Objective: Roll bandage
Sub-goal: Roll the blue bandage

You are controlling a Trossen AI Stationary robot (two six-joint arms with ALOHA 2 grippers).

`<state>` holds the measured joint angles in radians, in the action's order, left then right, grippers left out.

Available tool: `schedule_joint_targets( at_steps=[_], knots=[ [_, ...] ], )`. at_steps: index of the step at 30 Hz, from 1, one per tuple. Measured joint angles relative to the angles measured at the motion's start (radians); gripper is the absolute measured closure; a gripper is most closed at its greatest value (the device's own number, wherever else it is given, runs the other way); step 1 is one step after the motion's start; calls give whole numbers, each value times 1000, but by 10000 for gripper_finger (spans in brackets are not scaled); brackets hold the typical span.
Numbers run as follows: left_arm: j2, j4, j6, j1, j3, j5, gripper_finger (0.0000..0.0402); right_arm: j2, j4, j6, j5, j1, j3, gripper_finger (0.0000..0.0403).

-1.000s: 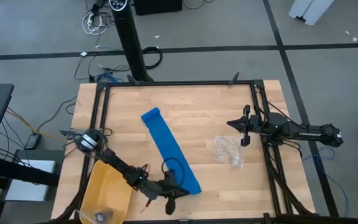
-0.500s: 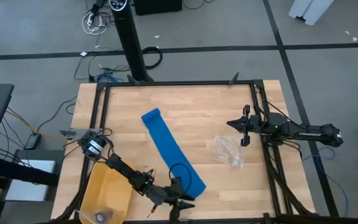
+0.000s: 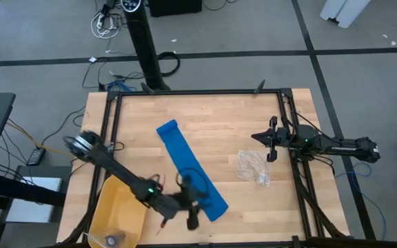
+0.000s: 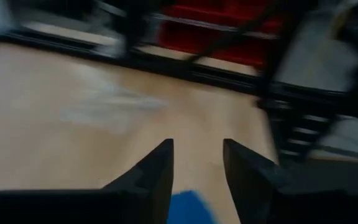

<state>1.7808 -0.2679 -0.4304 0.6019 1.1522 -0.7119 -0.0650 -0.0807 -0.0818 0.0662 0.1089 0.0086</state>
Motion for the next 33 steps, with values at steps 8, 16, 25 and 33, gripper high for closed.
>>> schedule_joint_targets(
  at_steps=[8, 16, 25, 33],
  knots=[
    [-247, 667, -252, 8, 0, -245, 340, 0, 0, 0, 0, 0, 0, 396],
    [-429, 1017, -692, -57, -189, -230, 393, 0, 0, 0, 0, 0, 0, 395],
    [-717, 599, -698, -243, -546, 5, 397, 0, 0, 0, 0, 0, 0, 394],
    [-759, 415, -643, -440, -696, 100, 371, 0, -1, -66, 27, 8, 0, 396]
  ],
)
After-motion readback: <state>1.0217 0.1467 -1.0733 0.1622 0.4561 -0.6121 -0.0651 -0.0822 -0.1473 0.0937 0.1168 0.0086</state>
